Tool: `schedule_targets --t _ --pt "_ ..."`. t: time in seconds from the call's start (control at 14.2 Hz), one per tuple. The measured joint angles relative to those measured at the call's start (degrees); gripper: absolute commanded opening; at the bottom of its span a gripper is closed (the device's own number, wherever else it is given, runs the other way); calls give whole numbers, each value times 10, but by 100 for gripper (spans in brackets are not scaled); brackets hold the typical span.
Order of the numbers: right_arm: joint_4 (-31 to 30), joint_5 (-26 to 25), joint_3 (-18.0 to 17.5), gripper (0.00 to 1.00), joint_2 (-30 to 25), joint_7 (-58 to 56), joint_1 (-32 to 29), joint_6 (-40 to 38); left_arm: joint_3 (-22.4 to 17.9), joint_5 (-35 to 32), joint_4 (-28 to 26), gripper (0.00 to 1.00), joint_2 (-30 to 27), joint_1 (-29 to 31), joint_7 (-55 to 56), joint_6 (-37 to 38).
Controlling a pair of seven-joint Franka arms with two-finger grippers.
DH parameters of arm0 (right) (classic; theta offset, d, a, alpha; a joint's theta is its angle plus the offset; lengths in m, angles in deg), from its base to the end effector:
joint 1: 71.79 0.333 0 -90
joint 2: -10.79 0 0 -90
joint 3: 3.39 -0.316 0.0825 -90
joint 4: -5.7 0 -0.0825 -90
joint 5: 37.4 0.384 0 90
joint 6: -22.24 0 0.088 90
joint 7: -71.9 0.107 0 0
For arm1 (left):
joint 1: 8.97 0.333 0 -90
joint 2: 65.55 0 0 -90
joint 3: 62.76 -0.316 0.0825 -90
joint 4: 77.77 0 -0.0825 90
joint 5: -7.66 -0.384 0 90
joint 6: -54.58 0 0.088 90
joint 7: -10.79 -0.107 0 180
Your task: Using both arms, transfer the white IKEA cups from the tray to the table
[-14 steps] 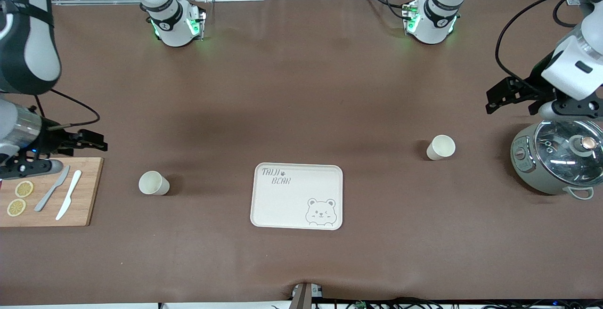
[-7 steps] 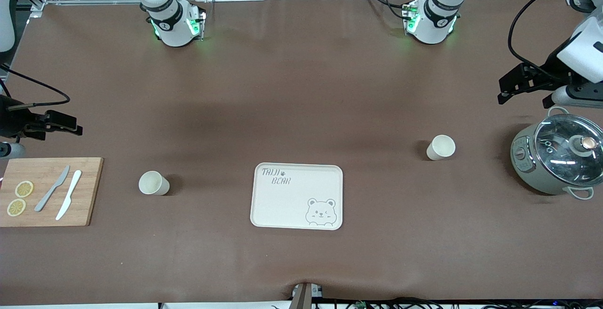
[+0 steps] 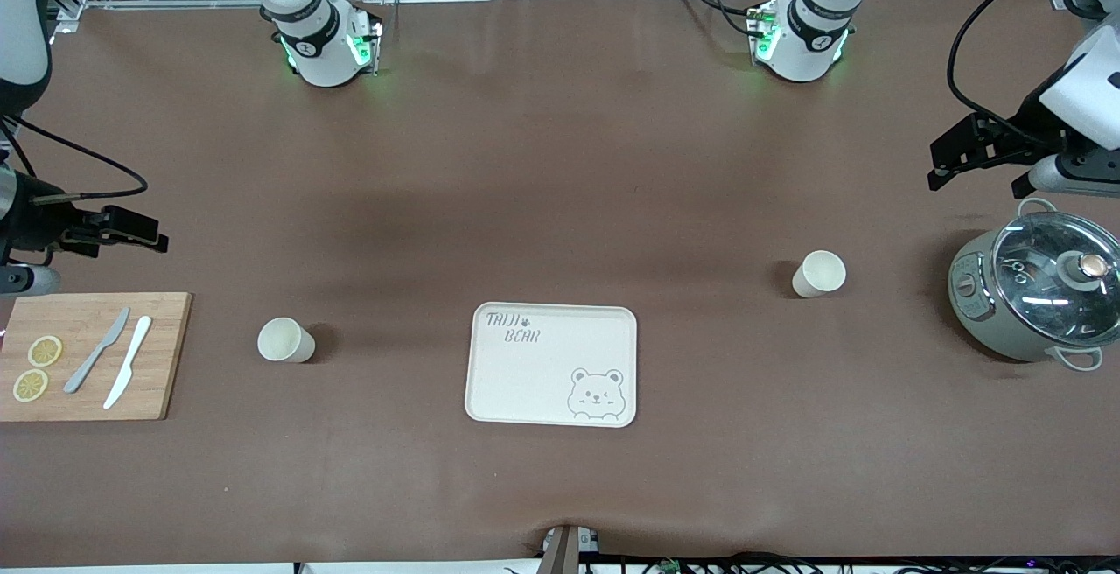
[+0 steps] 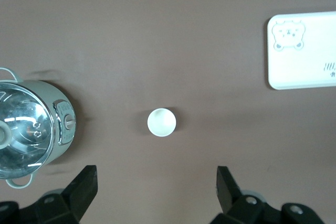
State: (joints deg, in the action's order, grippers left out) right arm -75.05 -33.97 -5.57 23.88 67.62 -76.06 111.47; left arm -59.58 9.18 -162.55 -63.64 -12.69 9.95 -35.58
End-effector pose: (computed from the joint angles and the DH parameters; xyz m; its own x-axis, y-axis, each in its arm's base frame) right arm 0.6194 -0.0187 0.5653 0.9964 0.0387 -0.0749 0.0331 -0.9967 -0.0741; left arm 0.5615 -0.0702 0.6492 0.9891 -0.1342 0.0610 -0.1361 -0.9903 0.0274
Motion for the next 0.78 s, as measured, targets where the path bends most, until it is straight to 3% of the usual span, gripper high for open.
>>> schedule_targets --t 0.78 --pt "0 0 0 100 -2 3 0 0 0 -21 0 100 0 0 -37 30"
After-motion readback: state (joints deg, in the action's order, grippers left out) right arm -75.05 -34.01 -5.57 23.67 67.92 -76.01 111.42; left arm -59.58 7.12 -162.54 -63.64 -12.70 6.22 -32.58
